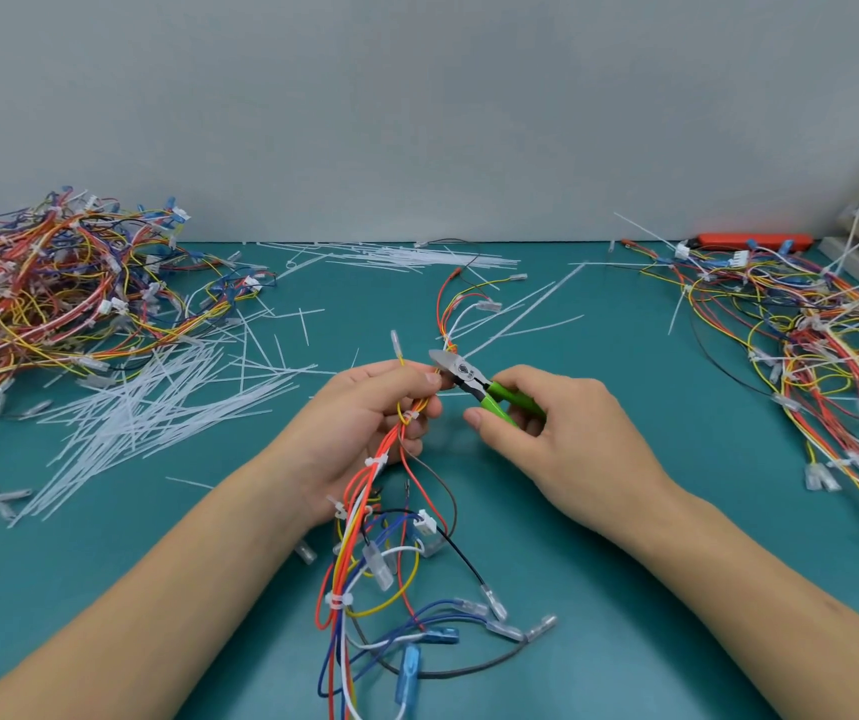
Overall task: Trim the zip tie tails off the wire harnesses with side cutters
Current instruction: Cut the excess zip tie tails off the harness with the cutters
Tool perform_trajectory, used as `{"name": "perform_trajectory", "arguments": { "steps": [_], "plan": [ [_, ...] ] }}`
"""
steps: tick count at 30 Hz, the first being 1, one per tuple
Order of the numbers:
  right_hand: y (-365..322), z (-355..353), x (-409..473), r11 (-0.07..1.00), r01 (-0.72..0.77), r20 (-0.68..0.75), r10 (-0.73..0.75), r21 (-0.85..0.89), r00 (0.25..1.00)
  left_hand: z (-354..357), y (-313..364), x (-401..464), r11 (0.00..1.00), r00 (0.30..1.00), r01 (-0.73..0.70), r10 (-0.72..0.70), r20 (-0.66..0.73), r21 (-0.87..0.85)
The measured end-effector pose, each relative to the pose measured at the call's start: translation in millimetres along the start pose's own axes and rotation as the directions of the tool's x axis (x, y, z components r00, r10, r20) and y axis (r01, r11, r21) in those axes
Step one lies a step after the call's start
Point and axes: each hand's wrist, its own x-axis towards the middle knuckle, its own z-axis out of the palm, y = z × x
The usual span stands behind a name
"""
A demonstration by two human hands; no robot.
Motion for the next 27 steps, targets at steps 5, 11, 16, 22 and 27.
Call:
{"name": "perform_trajectory", "arguments": {
  "steps": [5, 11, 16, 22, 27],
  "plan": [
    [0.6, -4.9, 3.0, 1.000, -0.013, 0.004, 0.013, -0.014, 1.000, -1.3, -0.8, 0.3, 1.000, 1.000, -0.002, 0.001, 0.004, 0.006],
    [-0.4, -0.1, -1.0, 1.000, 0.009, -0.024, -0.009, -0.004, 1.000, -0.9, -0.7, 0.5, 1.000, 1.000, -0.003, 0.003, 0.011, 0.009],
    [-2.5, -0.7, -0.3, 1.000, 0.004, -0.007, -0.005, -0.020, 1.000, -1.6, -1.6, 0.9, 1.000, 1.000, -0.001, 0.001, 0.008, 0.020],
    [-2.9, -0.7, 0.1, 0.999, 0.012, -0.004, -0.013, -0.031, 1.000, -1.8, -1.6, 1.2, 1.000, 1.000, -0.001, 0.000, 0.021, 0.022],
    [-1.5, 0.7, -0.5, 0.999, 0.025, -0.003, -0.025, -0.029, 1.000, -1.1, -1.0, 0.1, 1.000, 1.000, 0.000, 0.000, 0.011, 0.027]
  ]
}}
